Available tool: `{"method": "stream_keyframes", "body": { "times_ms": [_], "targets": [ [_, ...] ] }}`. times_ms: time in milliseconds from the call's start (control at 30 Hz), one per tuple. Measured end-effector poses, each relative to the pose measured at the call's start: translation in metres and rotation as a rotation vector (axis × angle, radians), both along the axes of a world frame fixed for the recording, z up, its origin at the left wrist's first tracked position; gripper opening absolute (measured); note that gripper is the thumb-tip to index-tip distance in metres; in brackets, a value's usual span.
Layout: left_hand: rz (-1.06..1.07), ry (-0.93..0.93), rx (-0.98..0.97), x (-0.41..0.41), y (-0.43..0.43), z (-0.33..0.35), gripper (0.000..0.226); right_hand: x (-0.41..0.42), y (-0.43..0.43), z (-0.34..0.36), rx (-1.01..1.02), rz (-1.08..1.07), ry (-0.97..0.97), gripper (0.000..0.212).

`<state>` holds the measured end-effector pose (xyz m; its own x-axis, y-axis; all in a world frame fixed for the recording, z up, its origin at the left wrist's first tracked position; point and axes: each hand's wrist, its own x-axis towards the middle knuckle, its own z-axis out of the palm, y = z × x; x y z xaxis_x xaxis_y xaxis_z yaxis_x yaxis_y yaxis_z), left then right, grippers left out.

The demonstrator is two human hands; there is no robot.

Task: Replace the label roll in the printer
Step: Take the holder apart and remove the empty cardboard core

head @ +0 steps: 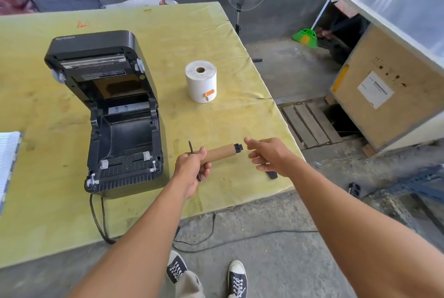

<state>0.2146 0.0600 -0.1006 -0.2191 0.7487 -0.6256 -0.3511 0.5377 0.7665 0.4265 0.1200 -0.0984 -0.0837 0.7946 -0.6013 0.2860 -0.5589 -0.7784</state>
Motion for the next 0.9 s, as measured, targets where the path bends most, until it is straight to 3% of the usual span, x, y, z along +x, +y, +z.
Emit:
{"method": "stream_keyframes", "body": {
  "times_ms": [100, 300, 533, 600, 733, 900],
  "targets": [
    [0.002, -0.002, 0.009, 0.003, 0.004, 0.003, 0.014, -0.009, -0.001, 0.003, -0.05, 0.102, 0.135, 0.04],
    [0.004, 0.002, 0.023, 0.002, 0.007, 0.005, 0.015, -0.016, 0.006, 0.002, -0.042, 0.057, 0.171, 0.02],
    [0.071, 0.04, -0.05, -0.012, 0.003, -0.007, 0.018, 0.003, 0.021, 0.003, 0.081, -0.389, 0.146, 0.02],
    [0.105, 0.043, -0.066, -0.015, 0.002, -0.009, 0.016, 0.014, 0.026, 0.002, 0.152, -0.314, 0.027, 0.023],
    [0.108, 0.038, -0.066, -0.013, 0.004, -0.01, 0.015, 0.017, 0.027, -0.003, 0.189, 0.066, -0.193, 0.021],
    [0.09, 0.043, -0.053, -0.012, 0.009, -0.008, 0.019, 0.004, 0.029, -0.018, 0.217, 0.24, -0.291, 0.021]
  ]
}}
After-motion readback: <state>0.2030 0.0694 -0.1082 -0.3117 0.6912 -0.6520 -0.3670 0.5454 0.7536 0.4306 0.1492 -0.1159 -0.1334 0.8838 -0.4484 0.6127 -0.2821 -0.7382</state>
